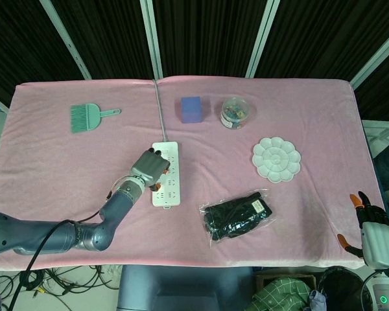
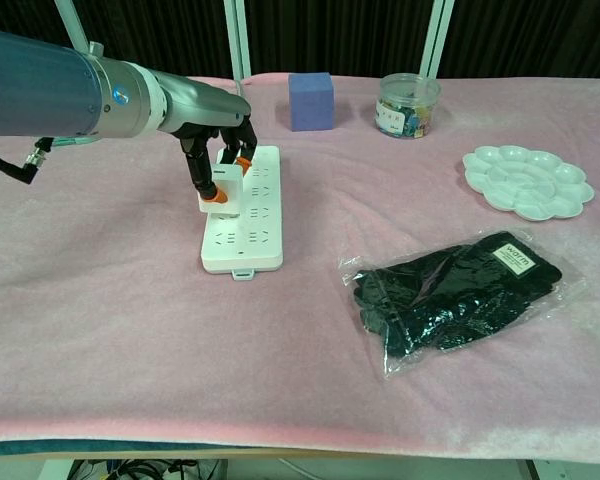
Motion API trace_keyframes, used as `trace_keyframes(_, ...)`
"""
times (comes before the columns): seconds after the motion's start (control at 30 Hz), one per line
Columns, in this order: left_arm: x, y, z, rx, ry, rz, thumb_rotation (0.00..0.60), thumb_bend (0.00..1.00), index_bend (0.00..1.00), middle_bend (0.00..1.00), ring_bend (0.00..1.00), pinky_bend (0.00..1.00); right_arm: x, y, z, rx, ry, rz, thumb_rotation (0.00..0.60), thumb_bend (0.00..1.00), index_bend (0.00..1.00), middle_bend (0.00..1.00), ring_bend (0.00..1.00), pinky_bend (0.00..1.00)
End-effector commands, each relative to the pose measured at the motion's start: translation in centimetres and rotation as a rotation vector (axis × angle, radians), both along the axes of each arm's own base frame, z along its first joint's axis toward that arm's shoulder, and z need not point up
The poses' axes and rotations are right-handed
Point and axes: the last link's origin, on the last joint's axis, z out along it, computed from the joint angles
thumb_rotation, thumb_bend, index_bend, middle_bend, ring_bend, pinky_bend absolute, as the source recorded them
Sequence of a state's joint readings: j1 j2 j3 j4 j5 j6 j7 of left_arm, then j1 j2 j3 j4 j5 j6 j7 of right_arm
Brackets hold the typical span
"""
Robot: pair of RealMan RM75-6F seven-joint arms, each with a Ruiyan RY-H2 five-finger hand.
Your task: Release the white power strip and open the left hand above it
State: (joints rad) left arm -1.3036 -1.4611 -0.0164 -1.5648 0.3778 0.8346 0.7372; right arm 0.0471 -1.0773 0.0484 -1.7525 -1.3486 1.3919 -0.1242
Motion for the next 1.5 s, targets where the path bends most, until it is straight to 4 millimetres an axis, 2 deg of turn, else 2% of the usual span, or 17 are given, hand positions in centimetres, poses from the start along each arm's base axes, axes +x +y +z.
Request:
trace_keyframes(0.03, -0.03, 0.01, -0.01, -0.001, 0.002, -0.001, 0.6, 0.37, 0.59, 0.57, 0.16, 0.18, 0.0, 0.0, -0.01, 0.0, -0.001, -0.001, 0.6, 0.17, 0.0, 0.02, 0.16, 0.13)
trace_keyframes(1.5, -0.27, 0.12, -0.45, -0.006, 0.005, 0.004, 0.6, 0.39, 0.6, 0.57, 0.16, 0.18, -0.02, 0.02, -0.02, 0.005, -0.004, -0.006, 0.6, 0.17, 0.0, 0.02, 0.16, 0.13)
